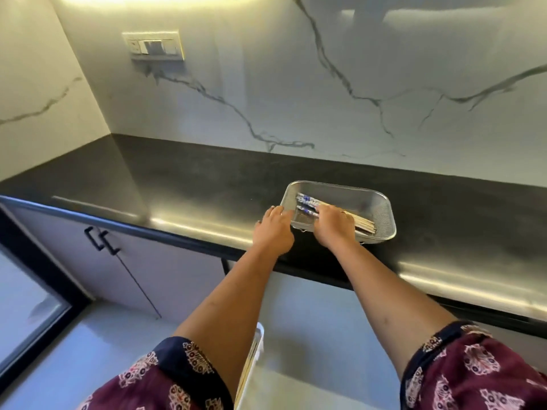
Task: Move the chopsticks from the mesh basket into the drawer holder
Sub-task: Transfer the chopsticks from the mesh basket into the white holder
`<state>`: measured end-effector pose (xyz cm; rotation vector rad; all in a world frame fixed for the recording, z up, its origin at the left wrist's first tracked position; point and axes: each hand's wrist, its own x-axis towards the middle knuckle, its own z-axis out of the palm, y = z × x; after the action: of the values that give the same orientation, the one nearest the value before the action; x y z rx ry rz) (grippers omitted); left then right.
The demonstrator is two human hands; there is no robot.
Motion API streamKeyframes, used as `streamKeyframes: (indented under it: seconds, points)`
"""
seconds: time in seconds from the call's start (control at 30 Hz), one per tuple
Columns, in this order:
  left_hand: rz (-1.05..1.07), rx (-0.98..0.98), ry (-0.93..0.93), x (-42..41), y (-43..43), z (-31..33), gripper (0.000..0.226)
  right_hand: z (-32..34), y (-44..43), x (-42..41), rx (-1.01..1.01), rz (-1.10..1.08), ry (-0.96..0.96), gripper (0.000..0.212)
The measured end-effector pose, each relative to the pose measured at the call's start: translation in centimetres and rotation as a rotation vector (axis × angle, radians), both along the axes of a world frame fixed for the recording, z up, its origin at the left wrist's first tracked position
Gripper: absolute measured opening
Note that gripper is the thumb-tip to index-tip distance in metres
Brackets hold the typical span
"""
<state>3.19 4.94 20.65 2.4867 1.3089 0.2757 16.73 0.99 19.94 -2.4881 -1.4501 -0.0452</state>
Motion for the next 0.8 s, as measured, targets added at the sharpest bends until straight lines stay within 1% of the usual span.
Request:
streamKeyframes:
  seconds: [0.1, 0.23, 0.3, 0.4, 0.5, 0.63, 0.8]
  points:
    - [-0.018, -0.035, -0.018, 2.5, 1.6, 0.1, 0.049, -0.5, 0.9, 3.1, -0.063, -0.074, 0.094, 0.031]
    - [-0.023, -0.099, 0.015, 4.6, 3.8, -0.5, 0.043, -2.1, 2.4, 5.7, -0.229, -0.057, 0.203, 0.033]
    - [-0.038, -0.102, 0.048, 5.2, 4.7, -0.8, 0.043, -2.7, 3.1, 6.4, -0.273, -0.046, 0.233, 0.036]
    - [-0.058, -0.099, 0.07, 5.8, 6.2, -1.1, 0.043, -3.4, 4.5, 7.4, -0.335, -0.042, 0.255, 0.047]
    - [-0.074, -0.14, 0.076, 6.2, 7.1, -1.6, 0.045, -3.9, 5.6, 8.3, -0.357, -0.034, 0.212, 0.051]
    - [-0.053, -0.222, 0.03, 6.7, 7.8, -2.5, 0.051, -4.8, 6.3, 8.6, -0.317, -0.05, 0.12, 0.047]
    - [-0.021, -0.315, -0.011, 7.0, 8.1, -3.8, 0.051, -5.4, 6.8, 8.1, -0.308, -0.071, 0.02, 0.039]
